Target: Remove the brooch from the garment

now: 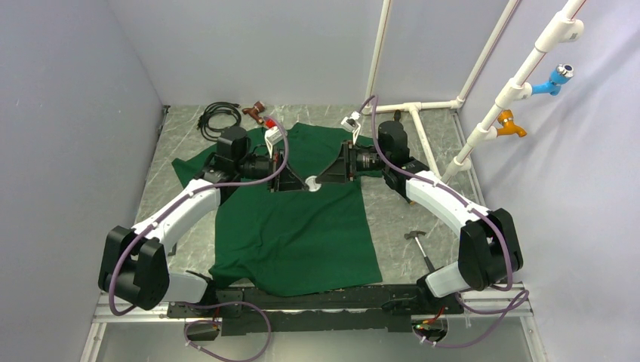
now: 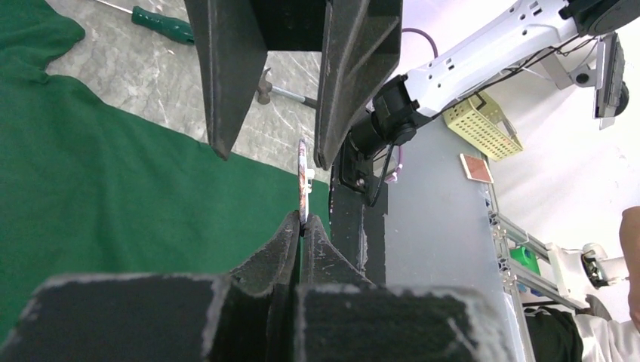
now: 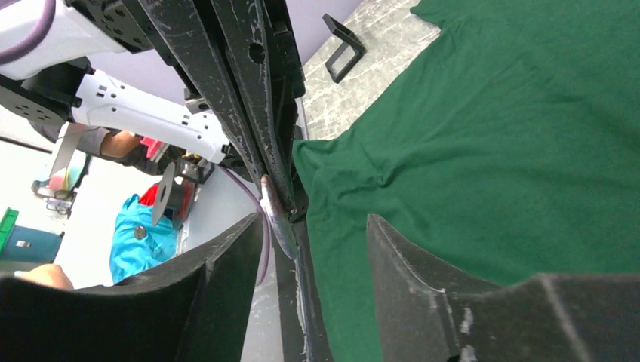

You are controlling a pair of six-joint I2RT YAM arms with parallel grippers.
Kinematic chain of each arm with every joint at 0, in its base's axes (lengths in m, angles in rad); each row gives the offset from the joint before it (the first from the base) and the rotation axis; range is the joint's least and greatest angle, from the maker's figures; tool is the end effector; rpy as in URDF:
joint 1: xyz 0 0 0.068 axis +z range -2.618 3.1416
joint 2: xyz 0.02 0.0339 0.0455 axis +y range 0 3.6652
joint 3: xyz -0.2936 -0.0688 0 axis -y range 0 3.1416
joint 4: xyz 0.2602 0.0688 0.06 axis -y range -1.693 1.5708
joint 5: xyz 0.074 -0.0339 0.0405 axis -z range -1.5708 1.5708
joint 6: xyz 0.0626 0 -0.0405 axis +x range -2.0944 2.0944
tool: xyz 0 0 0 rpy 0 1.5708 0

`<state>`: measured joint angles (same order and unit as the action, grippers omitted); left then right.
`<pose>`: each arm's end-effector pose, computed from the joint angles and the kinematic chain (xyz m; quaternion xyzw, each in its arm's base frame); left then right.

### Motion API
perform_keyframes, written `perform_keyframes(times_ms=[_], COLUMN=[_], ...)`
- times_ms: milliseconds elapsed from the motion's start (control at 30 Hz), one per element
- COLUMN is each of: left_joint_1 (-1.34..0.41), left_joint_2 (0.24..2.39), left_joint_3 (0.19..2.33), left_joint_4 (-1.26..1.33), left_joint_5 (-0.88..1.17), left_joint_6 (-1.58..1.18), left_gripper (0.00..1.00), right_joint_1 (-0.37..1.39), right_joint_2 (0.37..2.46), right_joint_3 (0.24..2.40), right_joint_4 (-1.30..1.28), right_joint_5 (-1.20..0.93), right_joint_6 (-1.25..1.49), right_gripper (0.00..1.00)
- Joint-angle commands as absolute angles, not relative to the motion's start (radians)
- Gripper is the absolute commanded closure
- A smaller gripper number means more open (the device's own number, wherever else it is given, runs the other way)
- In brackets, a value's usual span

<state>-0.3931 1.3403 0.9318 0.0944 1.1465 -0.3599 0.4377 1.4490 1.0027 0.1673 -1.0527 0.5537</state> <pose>0.2649 -0.1716 0.3202 0.3300 0.6743 -0.5896 0.2979 0.2902 0.1959 0.3178 -0.2619 0.7068 0.6004 0.2670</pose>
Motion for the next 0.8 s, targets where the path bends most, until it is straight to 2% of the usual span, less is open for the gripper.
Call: perform_keyframes(times_ms=[0,100,267,400,533,767], left_joint_1=[-0.375,-0.349,-0.298,-0.219,-0.115,0.008], left_joint_2=[1.352,1.360,1.350,1.325,1.298,1.103], left_joint_3=[1.016,1.052,1.144,1.188,1.191,1.036], left_joint_4=[-0.054,-0.172,-0.521,-0.756,-0.969,-1.043], left_joint_5=[1.158,1.156,1.079,0.991,0.864,0.499], left_joint_6=[-0.250,-0.164,0.121,0.299,0.455,0.581], left_gripper=[1.00,1.00,1.00,1.00,1.00,1.00], right_joint_1=[0.436,0.435,0.422,0.404,0.403,0.402], right_joint_2=[1.414,1.412,1.401,1.389,1.386,1.383], right_joint_3=[1.014,1.019,1.034,1.044,1.075,1.090], right_joint_4=[0.195,0.175,0.107,0.046,-0.051,-0.132], right_joint_5=[-1.076,-1.073,-1.064,-1.045,-1.011,-0.978], right_joint_6=[0.524,0.514,0.459,0.404,0.315,0.226], right_gripper=[0.41,0.34,0.21,0.04,0.00,0.00])
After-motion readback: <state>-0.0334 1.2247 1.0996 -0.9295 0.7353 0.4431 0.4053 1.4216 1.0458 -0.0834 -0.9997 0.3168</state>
